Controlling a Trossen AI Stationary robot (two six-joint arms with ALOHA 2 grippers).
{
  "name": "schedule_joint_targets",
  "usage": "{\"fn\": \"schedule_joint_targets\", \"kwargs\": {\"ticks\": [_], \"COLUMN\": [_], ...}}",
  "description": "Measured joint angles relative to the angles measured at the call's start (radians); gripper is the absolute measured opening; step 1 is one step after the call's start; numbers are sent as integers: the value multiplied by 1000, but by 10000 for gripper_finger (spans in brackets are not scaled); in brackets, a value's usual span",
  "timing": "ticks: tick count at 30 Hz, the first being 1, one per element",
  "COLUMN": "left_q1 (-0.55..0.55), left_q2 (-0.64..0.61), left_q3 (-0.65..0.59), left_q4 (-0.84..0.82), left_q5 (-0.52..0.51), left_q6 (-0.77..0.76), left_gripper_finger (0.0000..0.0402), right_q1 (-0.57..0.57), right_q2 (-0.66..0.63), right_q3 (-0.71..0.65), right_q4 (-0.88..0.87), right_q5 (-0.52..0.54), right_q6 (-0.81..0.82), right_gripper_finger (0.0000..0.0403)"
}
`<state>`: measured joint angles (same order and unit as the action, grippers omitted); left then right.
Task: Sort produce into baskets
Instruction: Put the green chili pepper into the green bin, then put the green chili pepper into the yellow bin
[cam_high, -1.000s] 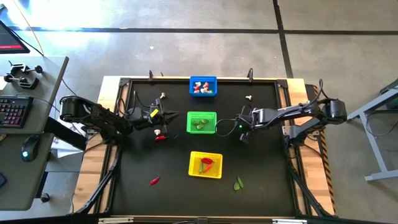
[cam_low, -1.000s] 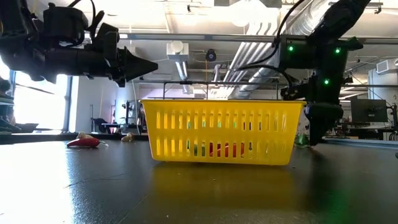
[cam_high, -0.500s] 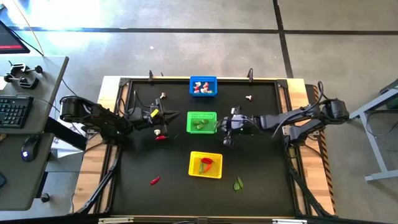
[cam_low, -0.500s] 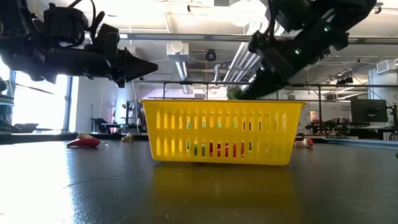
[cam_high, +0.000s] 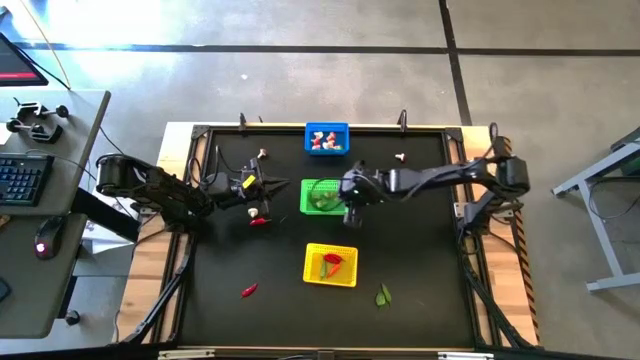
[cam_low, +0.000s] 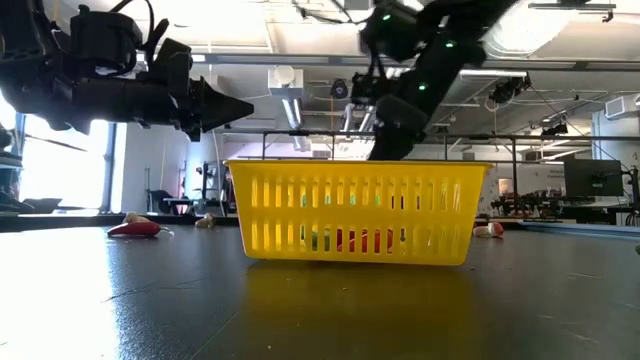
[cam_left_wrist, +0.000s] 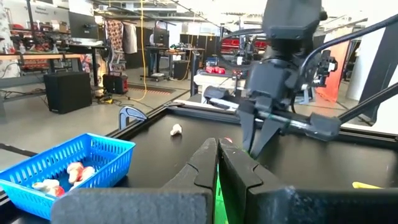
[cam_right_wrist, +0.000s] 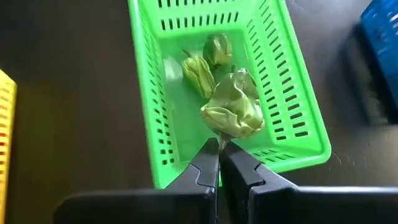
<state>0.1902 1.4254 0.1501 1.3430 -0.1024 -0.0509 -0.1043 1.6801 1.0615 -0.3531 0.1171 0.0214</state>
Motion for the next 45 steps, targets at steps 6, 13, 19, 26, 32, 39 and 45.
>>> {"fn": "schedule_joint_targets", "kwargs": {"ticks": [6, 13, 19, 26, 32, 39, 45], "left_q1": [0, 0, 0, 0, 0, 0, 0], "left_q2": [0, 0, 0, 0, 0, 0, 0], "left_q3": [0, 0, 0, 0, 0, 0, 2], "left_q4": [0, -10, -10, -10, -10, -5, -14], "left_q5": [0, 0, 0, 0, 1, 1, 1], "left_q6": [0, 1, 2, 2, 2, 8, 0], "left_gripper_finger": [0, 0, 0, 0, 0, 0, 0], "right_q1": [-26, -43, -47, -47, 15, 106, 153], "right_q2": [86, 100, 100, 96, 21, -3, 32], "right_q3": [123, 144, 144, 144, 123, -10, -73], "right_q4": [-109, -122, -142, -137, -105, 126, 255], "right_q5": [-64, -67, -102, -146, -199, -277, -282], "right_q6": [-82, -93, -108, -109, -82, 32, 76], "right_gripper_finger": [0, 10, 14, 4, 0, 0, 0]}}
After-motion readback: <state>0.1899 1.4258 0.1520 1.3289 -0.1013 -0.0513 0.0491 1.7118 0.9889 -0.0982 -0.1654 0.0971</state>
